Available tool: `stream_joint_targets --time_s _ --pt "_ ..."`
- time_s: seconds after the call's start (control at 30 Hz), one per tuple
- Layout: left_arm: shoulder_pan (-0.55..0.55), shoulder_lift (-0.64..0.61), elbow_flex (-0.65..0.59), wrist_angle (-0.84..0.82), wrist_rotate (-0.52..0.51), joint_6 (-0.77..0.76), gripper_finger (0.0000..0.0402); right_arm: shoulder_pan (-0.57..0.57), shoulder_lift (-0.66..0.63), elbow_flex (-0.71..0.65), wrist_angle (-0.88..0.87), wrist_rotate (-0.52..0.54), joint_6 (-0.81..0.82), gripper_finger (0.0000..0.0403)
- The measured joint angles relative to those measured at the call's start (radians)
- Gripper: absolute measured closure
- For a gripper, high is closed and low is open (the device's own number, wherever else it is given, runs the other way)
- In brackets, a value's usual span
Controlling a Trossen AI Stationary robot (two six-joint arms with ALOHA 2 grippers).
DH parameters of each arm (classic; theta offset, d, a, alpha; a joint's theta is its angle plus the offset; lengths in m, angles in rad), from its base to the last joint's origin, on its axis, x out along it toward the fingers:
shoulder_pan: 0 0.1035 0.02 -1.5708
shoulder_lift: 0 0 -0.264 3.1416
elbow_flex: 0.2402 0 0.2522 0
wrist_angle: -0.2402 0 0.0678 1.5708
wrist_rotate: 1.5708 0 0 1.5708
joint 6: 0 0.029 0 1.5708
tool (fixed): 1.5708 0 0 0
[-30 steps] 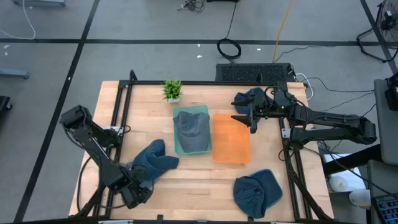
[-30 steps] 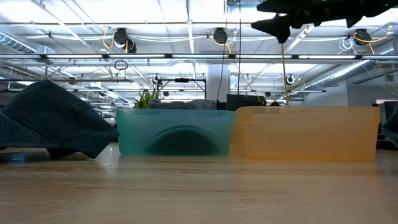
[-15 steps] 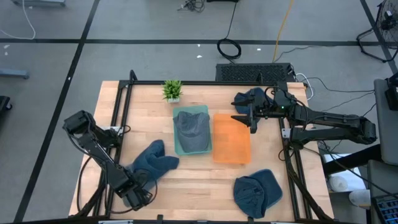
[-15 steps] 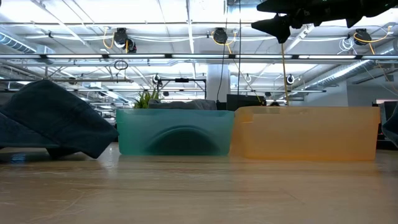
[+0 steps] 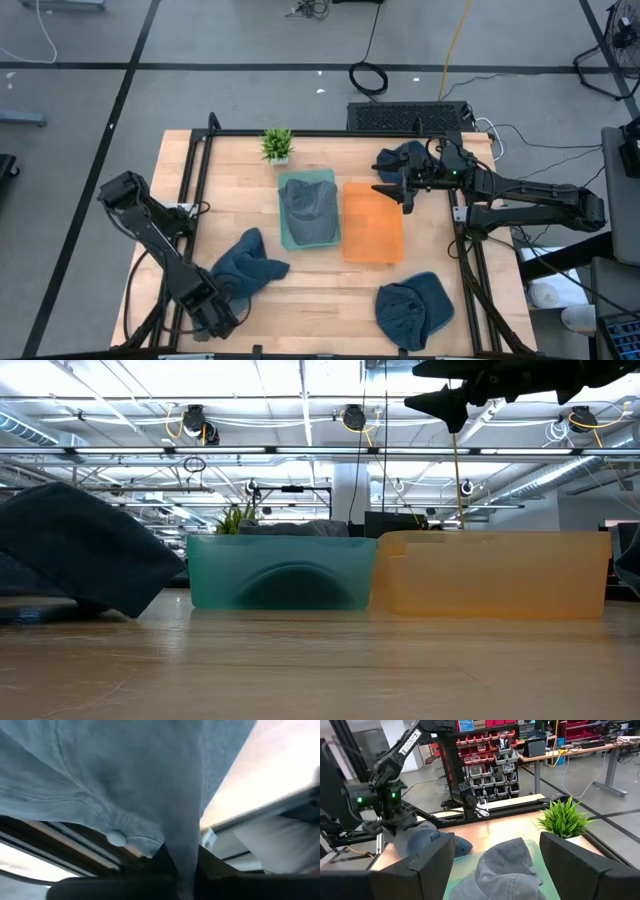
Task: Pick & Place hat
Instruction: Put the gray cap into the green bin
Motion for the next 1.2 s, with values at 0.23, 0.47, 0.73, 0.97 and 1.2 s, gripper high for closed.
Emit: stream_joint_targets --time_s 0.23,0.47,0.73,0.97,1.2 --pt "0.023 -0.162 0.059 -0.076 -0.09 0.006 0.0396 0.0 0.0 0.0 0.0 0.001 0.0 0.0124" --pt "0.034 -0.246 0.185 -0.083 -0.09 0.078 0.0398 0.0 0.0 0.0 0.02 0.002 -0.007 0.0124" --pt "0.056 -0.247 0.339 -0.113 -0.105 0.212 0.0398 0.0 0.0 0.0 0.061 0.001 0.031 0.0124" --pt "0.08 -0.246 0.4 -0.107 -0.117 0.383 0.0398 0.0 0.0 0.0 0.158 0.0 0.213 0.0124" --pt "0.104 -0.247 0.458 -0.092 -0.156 0.529 0.0398 0.0 0.0 0.0 0.251 -0.001 0.338 0.0124"
